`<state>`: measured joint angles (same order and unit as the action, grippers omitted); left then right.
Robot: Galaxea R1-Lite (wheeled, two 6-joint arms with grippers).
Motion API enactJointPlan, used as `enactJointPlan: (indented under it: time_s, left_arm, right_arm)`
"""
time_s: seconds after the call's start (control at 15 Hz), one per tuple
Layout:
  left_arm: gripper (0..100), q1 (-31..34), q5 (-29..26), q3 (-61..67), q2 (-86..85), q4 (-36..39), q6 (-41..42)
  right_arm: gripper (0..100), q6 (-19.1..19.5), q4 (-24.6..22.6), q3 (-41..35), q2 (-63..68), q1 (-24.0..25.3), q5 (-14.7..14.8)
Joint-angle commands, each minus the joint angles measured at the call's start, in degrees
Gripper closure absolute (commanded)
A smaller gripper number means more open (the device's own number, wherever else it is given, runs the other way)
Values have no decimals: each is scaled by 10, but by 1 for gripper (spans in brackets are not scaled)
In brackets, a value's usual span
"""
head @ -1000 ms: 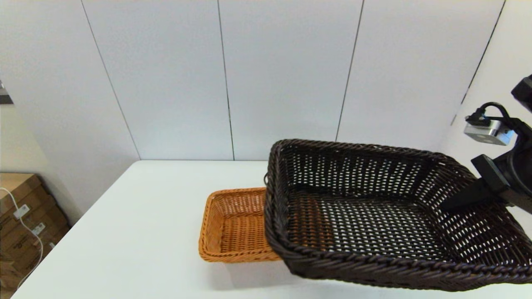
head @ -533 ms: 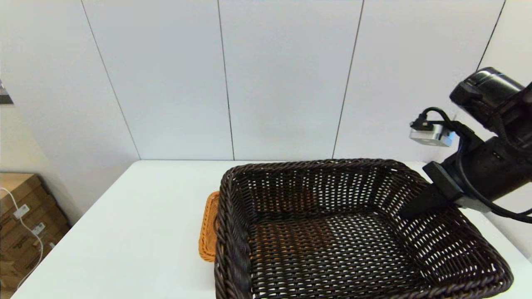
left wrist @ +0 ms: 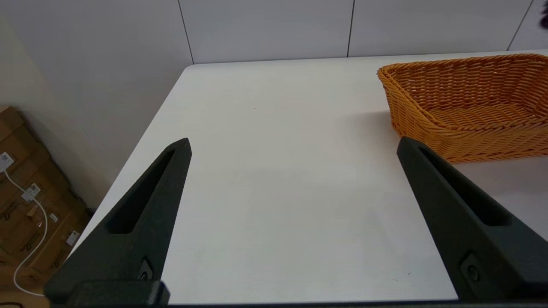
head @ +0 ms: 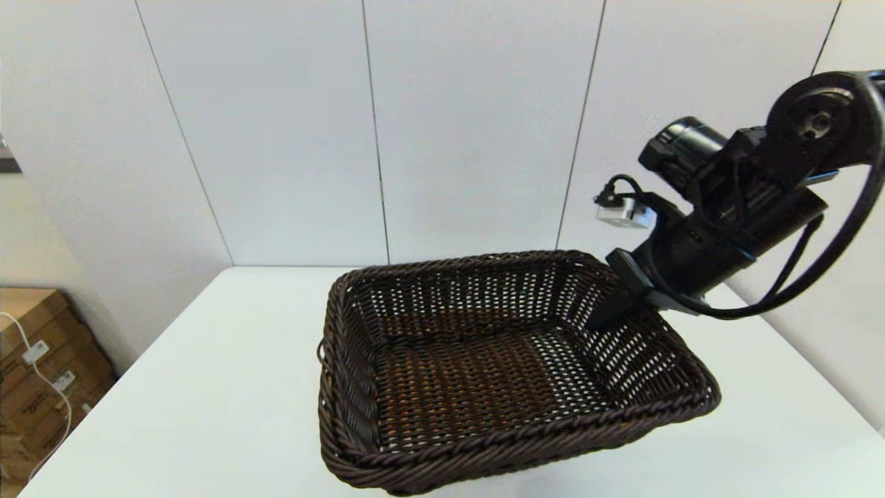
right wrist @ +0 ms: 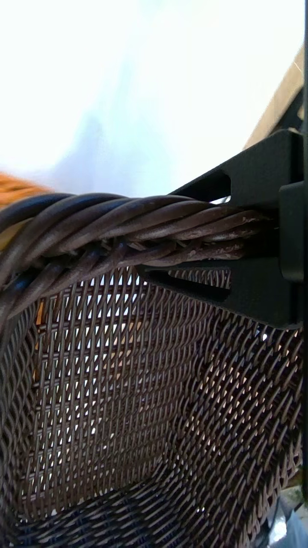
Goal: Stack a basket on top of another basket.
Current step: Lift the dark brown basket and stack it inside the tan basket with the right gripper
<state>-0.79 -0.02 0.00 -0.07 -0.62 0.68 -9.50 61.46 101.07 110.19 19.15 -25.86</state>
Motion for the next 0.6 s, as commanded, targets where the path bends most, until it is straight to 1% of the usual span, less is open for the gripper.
enactJointPlan:
  time_s: [0.07,0.13,0.2,0.33,0.4,0.6]
  left_arm:
    - [0,0,0,2,1,0,0]
    - [0,0,0,2,1,0,0]
    - [0,0,0,2,1,0,0]
    - [0,0,0,2,1,0,0]
    - [0,0,0,2,1,0,0]
    - [0,0,0,2,1,0,0]
  right_arm:
    - [100,-25,2,65,78,22,-2]
    - [100,-32,2,76,90,25,3]
    - [100,-43,2,90,104,30,14]
    - [100,-70,-6,102,127,43,49]
    - [100,-74,-11,102,133,48,59]
    - [100,-101,-38,102,151,53,62]
